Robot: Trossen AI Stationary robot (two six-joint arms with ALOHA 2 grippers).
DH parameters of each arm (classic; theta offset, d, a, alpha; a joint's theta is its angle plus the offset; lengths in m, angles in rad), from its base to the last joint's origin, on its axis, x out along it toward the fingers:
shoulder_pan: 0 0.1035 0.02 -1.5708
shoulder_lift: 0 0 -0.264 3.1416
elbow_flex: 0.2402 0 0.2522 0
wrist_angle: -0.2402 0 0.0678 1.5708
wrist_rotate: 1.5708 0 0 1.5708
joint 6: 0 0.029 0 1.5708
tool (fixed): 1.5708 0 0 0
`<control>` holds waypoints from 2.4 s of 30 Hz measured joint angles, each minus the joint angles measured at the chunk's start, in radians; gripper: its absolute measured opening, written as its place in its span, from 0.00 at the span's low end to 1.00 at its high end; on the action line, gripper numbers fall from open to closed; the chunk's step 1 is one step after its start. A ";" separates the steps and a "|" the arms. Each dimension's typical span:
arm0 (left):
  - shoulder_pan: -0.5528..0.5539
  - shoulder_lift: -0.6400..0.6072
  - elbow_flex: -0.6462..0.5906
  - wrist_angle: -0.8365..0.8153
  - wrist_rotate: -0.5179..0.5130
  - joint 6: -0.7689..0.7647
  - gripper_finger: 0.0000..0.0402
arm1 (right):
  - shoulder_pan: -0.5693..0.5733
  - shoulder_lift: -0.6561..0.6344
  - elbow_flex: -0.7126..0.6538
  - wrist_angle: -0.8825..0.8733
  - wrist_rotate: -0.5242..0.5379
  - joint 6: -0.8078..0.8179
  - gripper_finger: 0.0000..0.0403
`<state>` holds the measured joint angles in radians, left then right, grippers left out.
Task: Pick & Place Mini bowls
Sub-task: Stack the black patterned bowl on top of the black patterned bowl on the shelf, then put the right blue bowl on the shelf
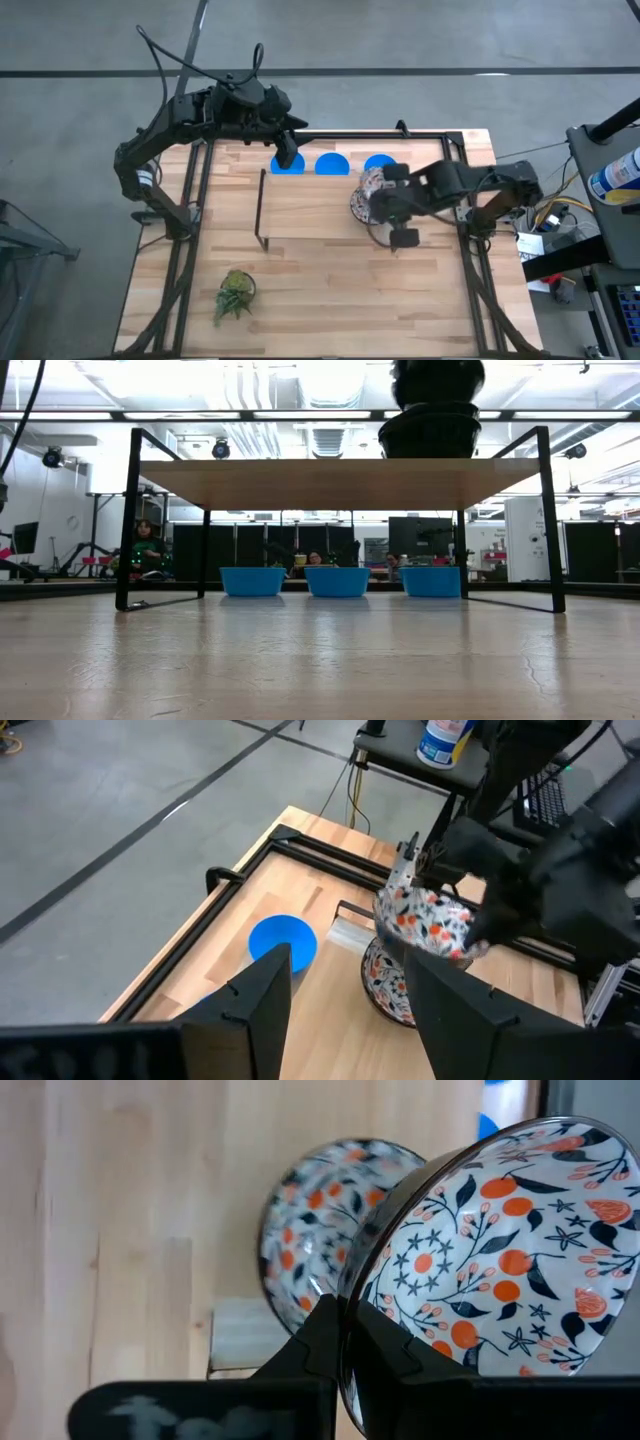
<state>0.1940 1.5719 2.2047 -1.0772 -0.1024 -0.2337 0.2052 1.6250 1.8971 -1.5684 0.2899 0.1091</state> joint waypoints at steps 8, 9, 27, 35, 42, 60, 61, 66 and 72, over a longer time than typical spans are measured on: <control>0.000 0.000 0.000 -0.015 0.000 0.003 0.47 | -0.007 0.098 0.038 -0.002 -0.007 -0.087 0.03; 0.000 0.000 0.000 -0.016 0.000 0.003 0.47 | -0.006 0.103 0.040 -0.002 -0.016 -0.087 0.03; 0.000 0.000 0.000 -0.017 0.000 0.014 0.47 | -0.012 0.111 -0.041 -0.001 -0.108 -0.051 0.03; 0.000 0.000 0.000 -0.017 0.000 0.014 0.47 | -0.012 0.111 -0.051 -0.003 -0.115 -0.007 0.11; 0.000 0.000 0.000 -0.017 0.000 0.014 0.47 | -0.011 0.110 -0.007 -0.003 -0.117 -0.003 0.28; 0.003 0.000 0.000 -0.080 0.000 0.046 0.47 | -0.029 0.094 0.280 0.005 -0.004 0.100 0.36; 0.003 0.000 0.000 -0.095 0.000 0.052 0.47 | -0.035 0.089 0.293 0.007 0.004 0.109 0.35; 0.009 0.001 -0.001 -0.128 -0.019 0.074 0.47 | -0.083 0.067 0.328 0.004 0.020 0.127 0.30; 0.053 0.001 -0.002 -0.128 -0.037 0.051 0.47 | -0.173 0.028 0.335 0.007 0.028 0.092 0.27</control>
<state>0.2471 1.5726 2.2028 -1.2057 -0.1398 -0.1829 0.0322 1.6534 2.2321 -1.5616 0.3177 0.2013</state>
